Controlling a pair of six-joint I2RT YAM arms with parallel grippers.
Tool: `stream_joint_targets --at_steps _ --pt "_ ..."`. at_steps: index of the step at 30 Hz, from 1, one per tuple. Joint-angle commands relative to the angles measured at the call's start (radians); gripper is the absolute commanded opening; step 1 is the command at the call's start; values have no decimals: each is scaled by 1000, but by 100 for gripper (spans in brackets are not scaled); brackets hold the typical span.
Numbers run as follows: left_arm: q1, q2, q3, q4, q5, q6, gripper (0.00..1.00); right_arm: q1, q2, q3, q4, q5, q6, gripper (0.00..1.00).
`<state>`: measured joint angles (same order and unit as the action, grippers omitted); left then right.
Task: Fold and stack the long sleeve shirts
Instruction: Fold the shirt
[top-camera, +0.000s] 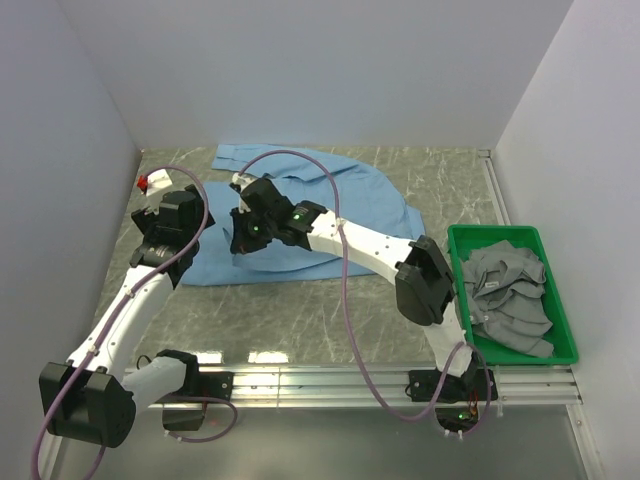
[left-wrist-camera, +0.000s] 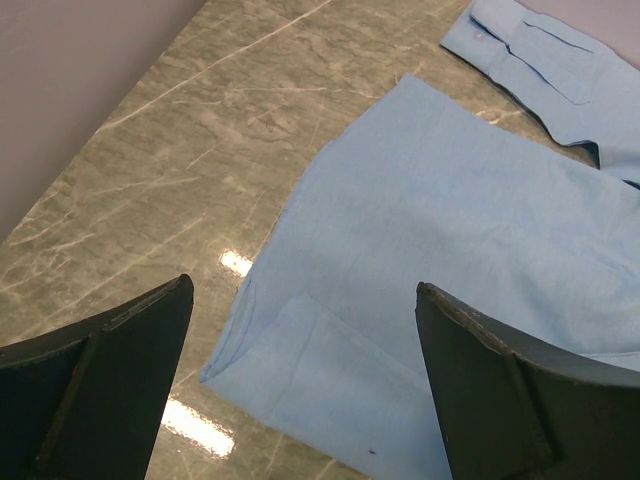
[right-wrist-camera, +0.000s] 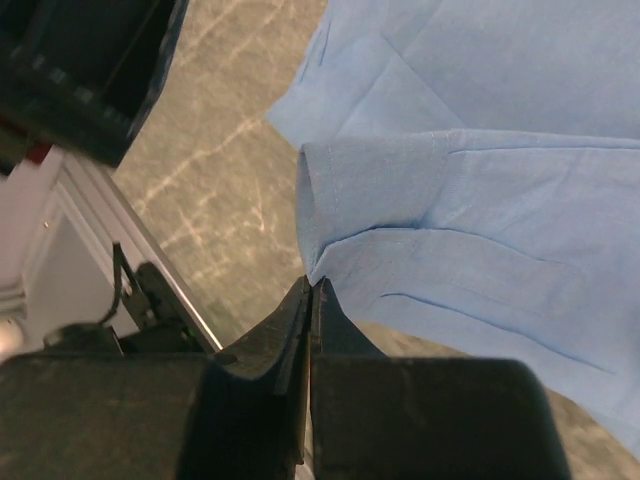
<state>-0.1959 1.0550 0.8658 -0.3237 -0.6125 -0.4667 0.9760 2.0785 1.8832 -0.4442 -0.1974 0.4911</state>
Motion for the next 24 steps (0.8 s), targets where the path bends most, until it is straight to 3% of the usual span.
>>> stream_joint_targets --at_steps 1,9,24 --pt "0 -24 16 8 -7 -15 99 -10 18 25 122 10 76 0" --pt "0 -23 18 8 -1 -15 99 -19 54 14 222 29 147 0" --pt "0 -21 15 12 17 -12 99 -8 117 -6 257 -36 207 0"
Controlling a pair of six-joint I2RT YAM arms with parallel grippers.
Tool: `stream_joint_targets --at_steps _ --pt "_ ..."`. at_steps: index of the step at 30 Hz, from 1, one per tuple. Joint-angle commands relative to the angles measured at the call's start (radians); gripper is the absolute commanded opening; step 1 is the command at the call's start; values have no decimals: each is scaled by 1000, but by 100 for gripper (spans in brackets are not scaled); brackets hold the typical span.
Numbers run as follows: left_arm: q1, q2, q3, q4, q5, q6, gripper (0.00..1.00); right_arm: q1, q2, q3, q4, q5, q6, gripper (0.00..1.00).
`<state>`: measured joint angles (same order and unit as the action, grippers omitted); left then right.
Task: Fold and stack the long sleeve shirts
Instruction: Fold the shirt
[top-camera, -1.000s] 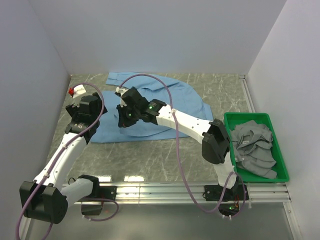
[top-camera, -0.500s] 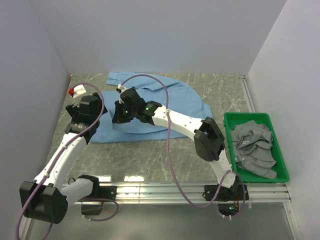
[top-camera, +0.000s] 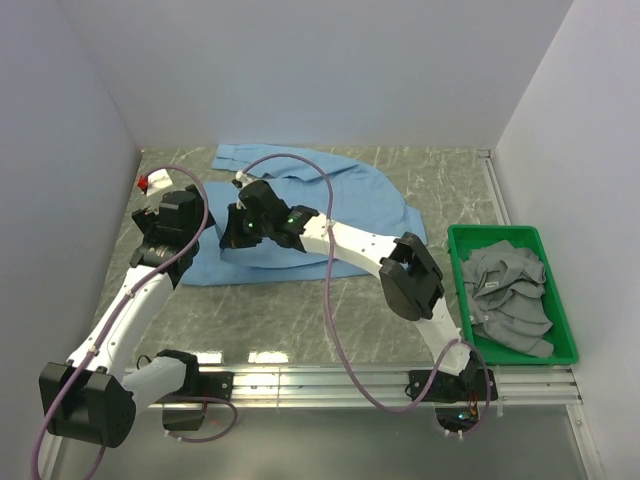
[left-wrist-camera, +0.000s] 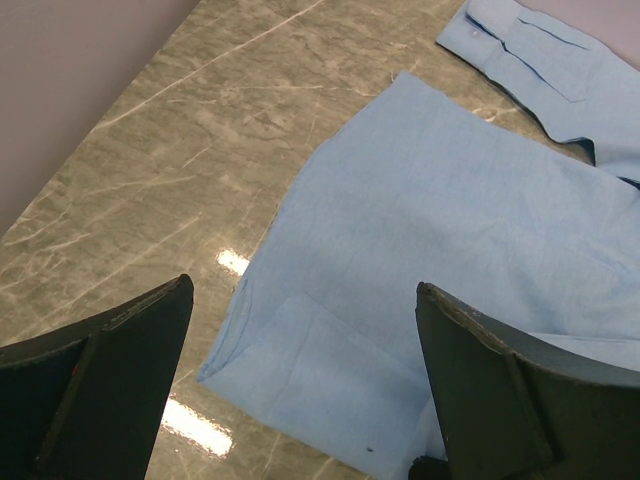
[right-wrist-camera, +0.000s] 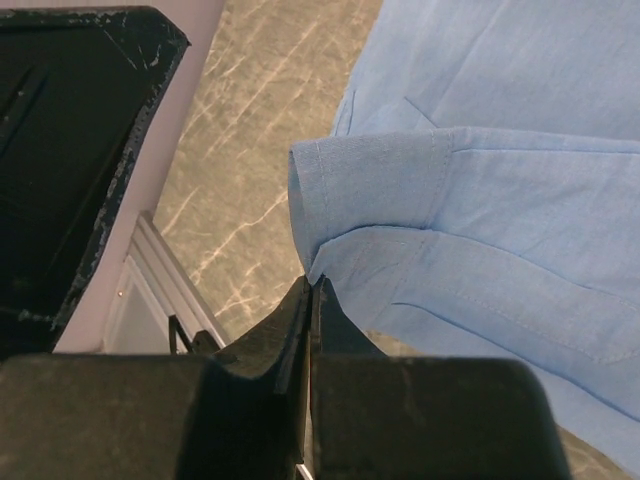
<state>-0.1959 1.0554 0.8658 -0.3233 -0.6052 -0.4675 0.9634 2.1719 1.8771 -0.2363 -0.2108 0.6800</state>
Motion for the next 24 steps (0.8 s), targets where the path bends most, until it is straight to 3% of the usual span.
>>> stream_joint_targets --at_steps 1,4,8,11,17,20,24 --pt "0 -21 13 10 13 -11 100 6 26 2 48 -25 21 0" --pt "0 -21 15 13 16 -11 99 11 43 11 46 -36 21 0" --pt "0 -18 15 13 27 -11 99 15 71 27 49 -61 18 8" --pt "0 -18 15 16 41 -11 99 17 78 45 43 -81 9 30" --pt "0 -18 13 17 87 -20 99 3 -32 24 -21 -6 -91 52" --pt "0 -9 35 0 140 -40 99 -35 -139 -61 -31 40 -120 55" --pt "0 2 68 -34 238 -69 99 -139 -297 -316 38 45 -79 56"
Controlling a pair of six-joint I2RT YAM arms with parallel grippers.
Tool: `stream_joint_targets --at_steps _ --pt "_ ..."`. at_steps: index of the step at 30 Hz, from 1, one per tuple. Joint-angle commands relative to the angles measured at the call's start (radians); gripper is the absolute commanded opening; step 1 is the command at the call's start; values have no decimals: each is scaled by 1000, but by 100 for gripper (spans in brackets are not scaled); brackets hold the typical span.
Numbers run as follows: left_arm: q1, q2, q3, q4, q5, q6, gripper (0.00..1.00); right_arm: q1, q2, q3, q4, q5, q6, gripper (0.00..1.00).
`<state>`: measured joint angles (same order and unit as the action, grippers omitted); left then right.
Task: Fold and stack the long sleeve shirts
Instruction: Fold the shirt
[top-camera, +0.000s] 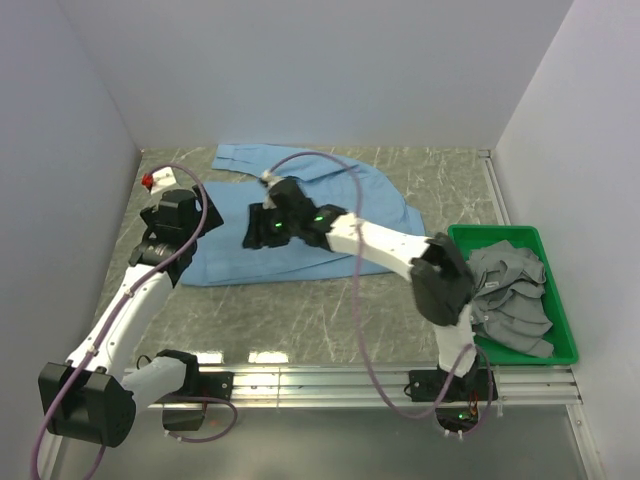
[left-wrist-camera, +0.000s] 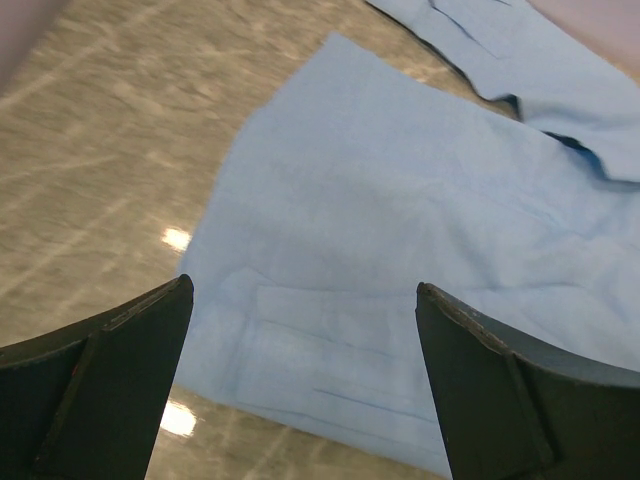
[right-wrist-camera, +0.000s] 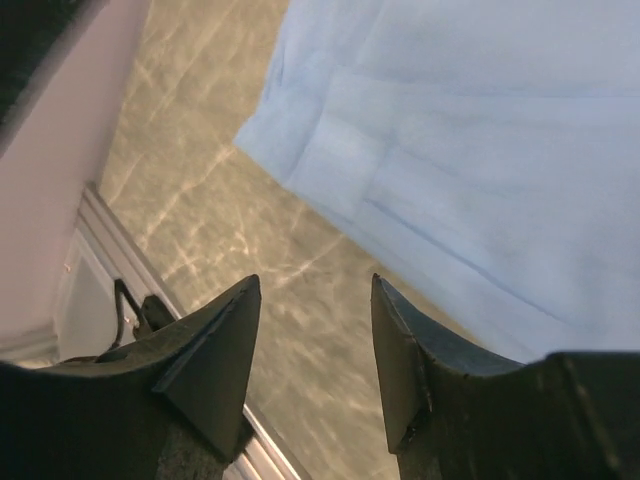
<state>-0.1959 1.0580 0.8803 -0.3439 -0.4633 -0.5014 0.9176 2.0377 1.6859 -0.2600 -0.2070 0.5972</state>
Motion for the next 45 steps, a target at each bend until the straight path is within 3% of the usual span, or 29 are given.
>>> stream_joint_targets --at_steps 1,6,12,18,21,30,35,41,45 --pt "0 3 54 -18 115 -58 99 -117 -225 -177 88 28 18 56" --pt "0 48 -6 17 283 -179 99 -304 -376 -524 256 -69 101 56" --pt "16 88 -164 137 296 -351 97 -494 -533 -863 453 -112 197 53" --pt "78 128 -283 213 281 -454 96 -640 -559 -1058 541 -124 259 52" --pt "108 146 -322 207 252 -502 96 -697 -563 -1100 516 -54 277 51" --pt "191 152 -374 125 255 -591 94 -783 -625 -1135 354 105 293 51" --pt "217 114 -304 20 239 -545 94 -775 -694 -1034 184 222 192 51" --pt "208 69 -179 3 209 -415 97 -660 -677 -835 70 339 24 52" --pt "107 120 -97 0 174 -367 97 -557 -594 -714 59 376 -52 52"
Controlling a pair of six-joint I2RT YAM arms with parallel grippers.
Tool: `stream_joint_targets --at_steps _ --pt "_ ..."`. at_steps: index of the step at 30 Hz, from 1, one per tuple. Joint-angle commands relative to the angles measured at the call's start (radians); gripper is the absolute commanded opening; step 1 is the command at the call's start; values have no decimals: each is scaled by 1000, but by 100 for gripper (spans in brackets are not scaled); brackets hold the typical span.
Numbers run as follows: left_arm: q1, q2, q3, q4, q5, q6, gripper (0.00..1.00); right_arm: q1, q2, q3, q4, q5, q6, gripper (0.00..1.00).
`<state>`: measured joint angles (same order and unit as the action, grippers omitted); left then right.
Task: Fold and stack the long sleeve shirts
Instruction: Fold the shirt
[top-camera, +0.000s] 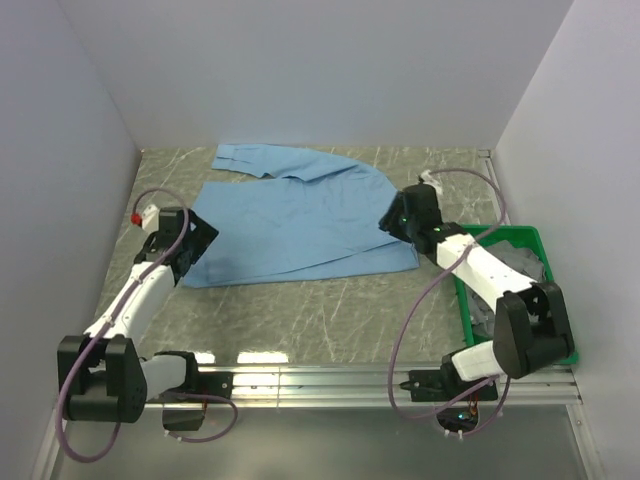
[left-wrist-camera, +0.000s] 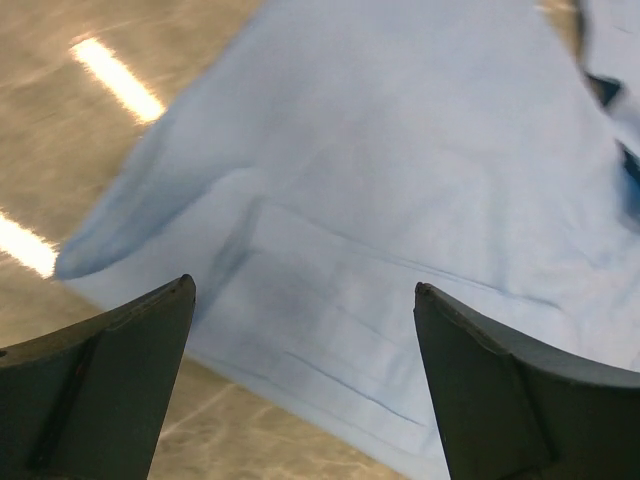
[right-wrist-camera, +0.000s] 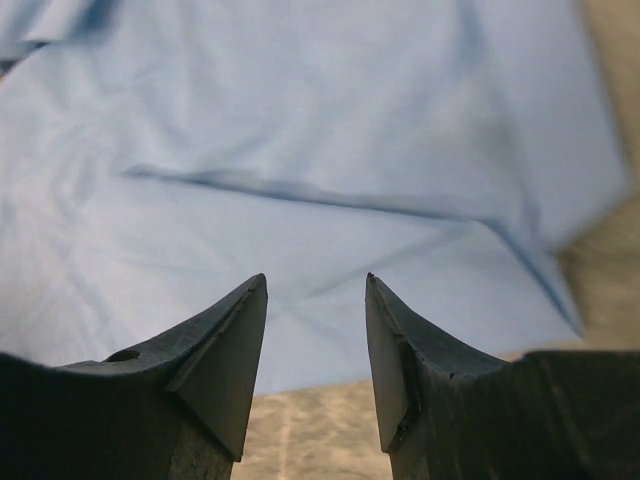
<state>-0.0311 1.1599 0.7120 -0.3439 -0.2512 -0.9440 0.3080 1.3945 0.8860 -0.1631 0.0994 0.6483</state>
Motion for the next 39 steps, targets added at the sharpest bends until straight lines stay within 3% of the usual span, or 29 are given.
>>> stream_joint_targets --at_steps 1,9,13,22,30,39 --pt "-106 56 102 -3 -65 79 98 78 72 111 -41 56 -122 52" --pt "-220 286 164 52 -36 93 96 143 357 350 -110 -6 -213 52" --pt "-222 386 173 28 -28 83 96 148 432 367 -144 16 -222 52" --pt "-208 432 100 14 -14 30 93 82 489 323 -243 95 -205 52" --pt "-199 403 58 -43 1 28 93 71 468 274 -289 45 -207 52" --pt "-142 187 -86 -104 82 21 92 101 339 97 -331 -70 -229 53"
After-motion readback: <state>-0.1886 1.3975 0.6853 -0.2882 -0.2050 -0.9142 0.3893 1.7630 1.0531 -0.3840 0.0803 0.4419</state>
